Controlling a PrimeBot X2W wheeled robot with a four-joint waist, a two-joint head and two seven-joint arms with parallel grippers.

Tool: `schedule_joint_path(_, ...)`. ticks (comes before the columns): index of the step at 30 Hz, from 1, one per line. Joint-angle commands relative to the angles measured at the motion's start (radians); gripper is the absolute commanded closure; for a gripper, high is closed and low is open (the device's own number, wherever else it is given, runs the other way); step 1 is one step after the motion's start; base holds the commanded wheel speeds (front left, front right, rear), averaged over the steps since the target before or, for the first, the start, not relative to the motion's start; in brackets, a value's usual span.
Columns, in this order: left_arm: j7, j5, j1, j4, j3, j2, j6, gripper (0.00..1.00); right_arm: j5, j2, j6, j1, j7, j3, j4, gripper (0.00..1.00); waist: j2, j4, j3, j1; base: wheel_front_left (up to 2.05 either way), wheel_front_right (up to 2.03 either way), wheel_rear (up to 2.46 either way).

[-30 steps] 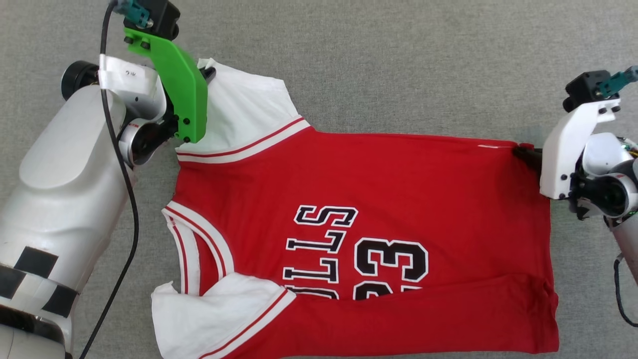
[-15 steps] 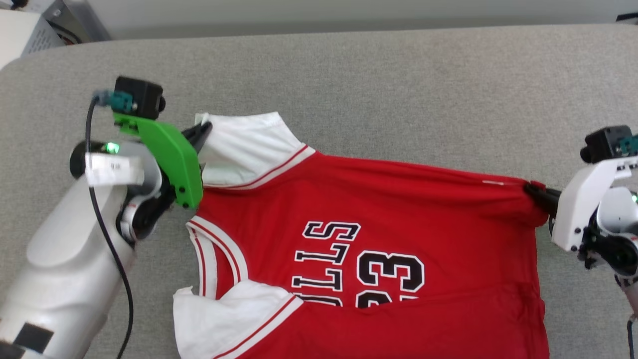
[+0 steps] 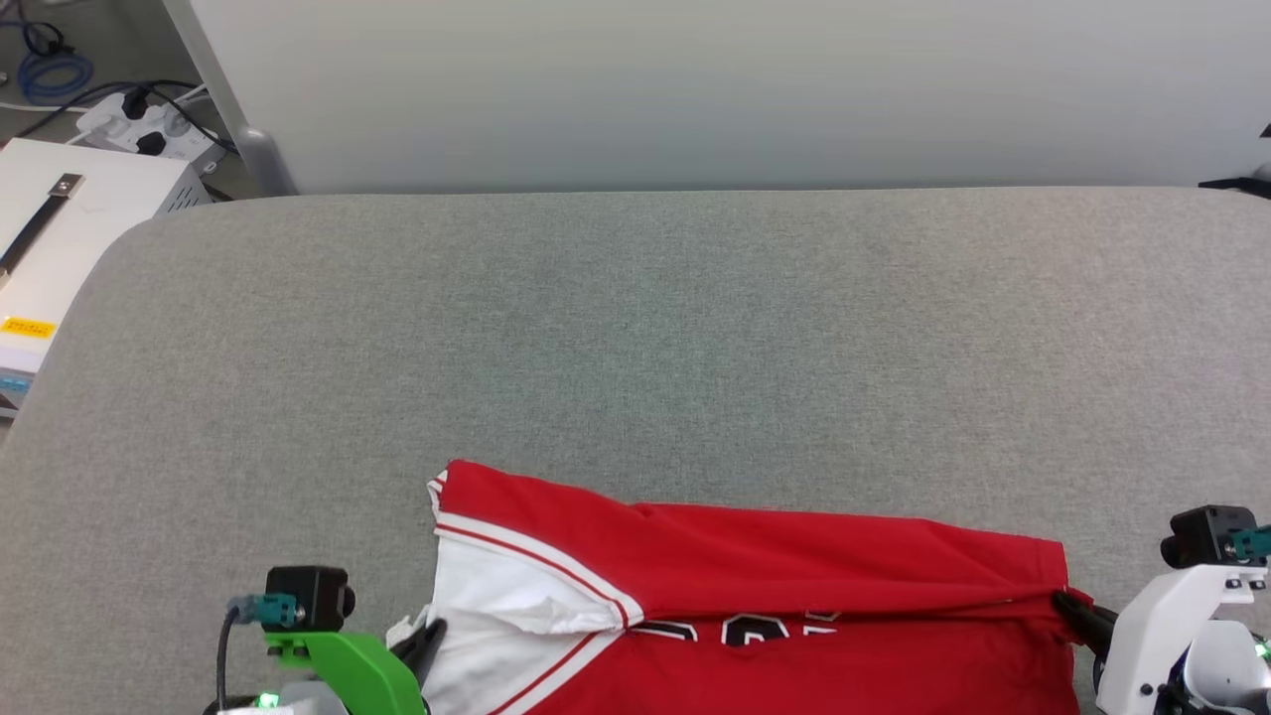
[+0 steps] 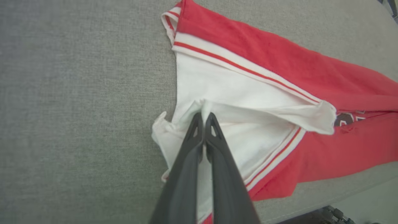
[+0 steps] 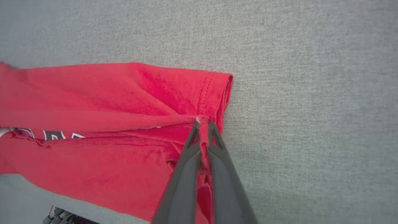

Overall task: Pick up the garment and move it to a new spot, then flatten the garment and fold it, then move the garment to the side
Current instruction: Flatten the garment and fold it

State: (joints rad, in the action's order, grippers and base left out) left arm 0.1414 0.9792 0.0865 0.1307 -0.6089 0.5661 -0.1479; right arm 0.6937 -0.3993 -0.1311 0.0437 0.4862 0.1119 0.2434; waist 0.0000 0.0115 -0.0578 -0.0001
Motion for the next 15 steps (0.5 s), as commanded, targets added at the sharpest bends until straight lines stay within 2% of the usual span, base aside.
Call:
schedule_joint_path(1, 0.001, 0.005, -0.026, 0.001, -0.003, 0.009, -0.011, 1.0, -0.017, 0.008, 0.0, -0.019, -0.012, -0.013, -0.001, 1.0, 0.0, -0.007, 0.003, 0.0001, 0.0, 0.0, 0.0)
schedule_joint_path(6, 0.006, 0.022, -0.052, 0.025, -0.014, -0.004, -0.005, 1.0, -0.047, 0.048, 0.0, -0.049, -0.034, -0.027, 0.012, 1.0, 0.0, -0.018, 0.001, 0.0001, 0.0, 0.0, 0.0)
schedule_joint_path(7, 0.006, 0.03, -0.052, 0.037, -0.014, -0.013, -0.001, 1.0, -0.052, 0.057, 0.0, -0.053, -0.045, -0.026, 0.016, 0.7, 0.0, -0.019, 0.0, 0.0001, 0.0, 0.0, 0.0)
schedule_joint_path(8, 0.01, 0.033, -0.05, 0.045, -0.019, -0.019, 0.006, 1.0, -0.061, 0.064, 0.0, -0.056, -0.057, -0.027, 0.019, 0.17, 0.0, -0.019, -0.001, 0.0001, 0.0, 0.0, 0.0)
schedule_joint_path(9, 0.014, 0.033, -0.045, 0.055, -0.026, -0.026, 0.014, 1.0, -0.083, 0.068, 0.0, -0.059, -0.081, -0.027, 0.02, 0.0, 0.0, -0.019, -0.002, 0.0001, 0.0, 0.0, 0.0)
schedule_joint_path(10, 0.013, 0.034, -0.039, 0.064, -0.028, -0.032, 0.018, 0.7, -0.089, 0.077, 0.0, -0.061, -0.096, -0.024, 0.023, 0.0, 0.0, -0.019, -0.004, 0.0001, 0.0, 0.0, 0.0)
schedule_joint_path(11, 0.011, 0.035, -0.031, 0.074, -0.028, -0.041, 0.019, 0.02, -0.092, 0.088, 0.0, -0.062, -0.115, -0.022, 0.022, 0.0, 0.0, -0.02, -0.004, 0.0001, 0.0, 0.0, 0.0)
schedule_joint_path(15, -0.012, 0.028, -0.005, 0.087, -0.022, -0.058, 0.026, 0.0, -0.1, 0.108, 0.0, -0.06, -0.184, -0.017, 0.015, 0.0, 0.0, -0.021, -0.001, 0.0001, 0.0, 0.0, 0.0)
